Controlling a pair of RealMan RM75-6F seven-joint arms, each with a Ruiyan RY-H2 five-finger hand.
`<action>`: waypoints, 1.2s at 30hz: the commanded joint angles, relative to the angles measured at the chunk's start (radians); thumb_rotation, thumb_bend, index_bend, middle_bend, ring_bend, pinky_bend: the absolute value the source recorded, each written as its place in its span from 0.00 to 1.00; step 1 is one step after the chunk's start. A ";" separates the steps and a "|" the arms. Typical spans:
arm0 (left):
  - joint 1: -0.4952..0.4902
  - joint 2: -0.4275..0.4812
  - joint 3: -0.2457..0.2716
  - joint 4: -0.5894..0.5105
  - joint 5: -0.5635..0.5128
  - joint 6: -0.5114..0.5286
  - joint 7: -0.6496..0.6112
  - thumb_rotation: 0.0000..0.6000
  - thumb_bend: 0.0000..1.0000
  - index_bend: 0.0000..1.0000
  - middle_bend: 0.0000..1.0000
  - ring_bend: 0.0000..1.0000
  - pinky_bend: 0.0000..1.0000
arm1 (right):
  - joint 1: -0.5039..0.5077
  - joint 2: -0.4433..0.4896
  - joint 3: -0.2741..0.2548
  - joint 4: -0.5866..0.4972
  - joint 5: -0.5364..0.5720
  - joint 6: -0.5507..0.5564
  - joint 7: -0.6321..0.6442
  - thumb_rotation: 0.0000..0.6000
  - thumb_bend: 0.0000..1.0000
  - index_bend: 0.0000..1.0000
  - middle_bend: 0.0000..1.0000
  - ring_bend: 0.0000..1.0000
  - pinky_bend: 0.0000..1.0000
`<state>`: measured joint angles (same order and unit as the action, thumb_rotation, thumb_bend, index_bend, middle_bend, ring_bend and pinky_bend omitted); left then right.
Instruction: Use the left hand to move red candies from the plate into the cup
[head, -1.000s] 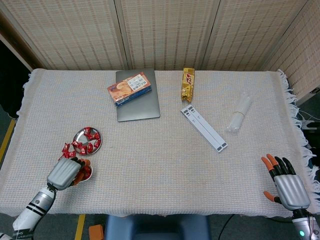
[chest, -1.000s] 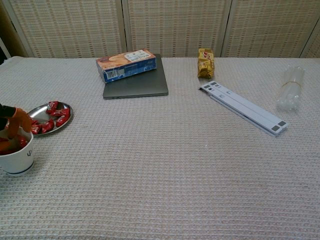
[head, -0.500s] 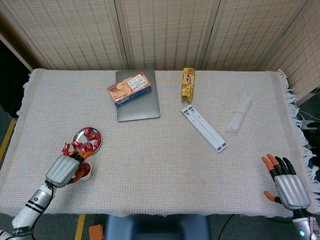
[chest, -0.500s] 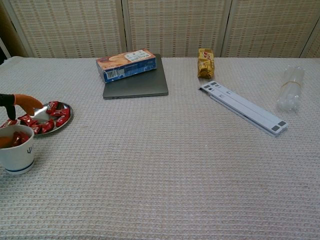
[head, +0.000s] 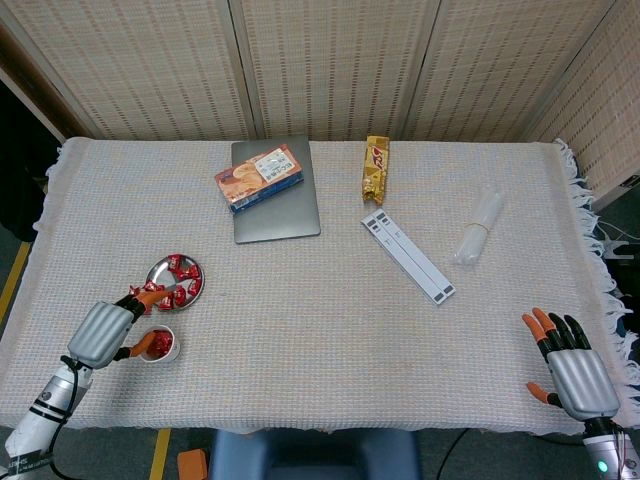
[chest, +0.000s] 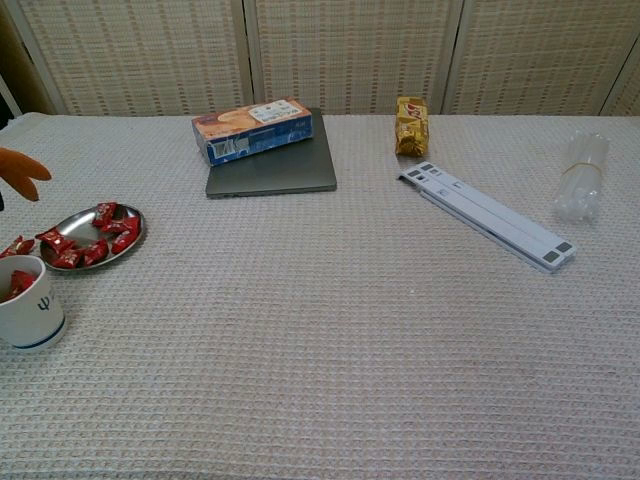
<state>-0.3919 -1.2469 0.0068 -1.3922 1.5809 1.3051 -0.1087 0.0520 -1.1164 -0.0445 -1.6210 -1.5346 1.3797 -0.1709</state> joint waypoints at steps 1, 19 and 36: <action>0.003 -0.010 -0.025 0.036 -0.034 -0.011 -0.026 1.00 0.37 0.19 0.26 0.35 1.00 | 0.000 0.000 0.000 0.000 0.000 0.000 0.000 1.00 0.06 0.00 0.00 0.00 0.00; -0.119 -0.118 0.012 0.408 -0.082 -0.337 -0.144 1.00 0.35 0.15 0.27 0.34 0.98 | 0.000 0.000 -0.005 -0.001 -0.008 -0.002 0.004 1.00 0.06 0.00 0.00 0.00 0.00; -0.147 -0.156 0.025 0.428 -0.089 -0.402 -0.076 1.00 0.35 0.20 0.26 0.33 0.98 | 0.007 -0.004 -0.004 -0.001 0.002 -0.018 -0.004 1.00 0.06 0.00 0.00 0.00 0.00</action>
<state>-0.5337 -1.4014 0.0340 -0.9598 1.5028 0.9188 -0.2102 0.0585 -1.1204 -0.0486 -1.6220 -1.5326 1.3623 -0.1750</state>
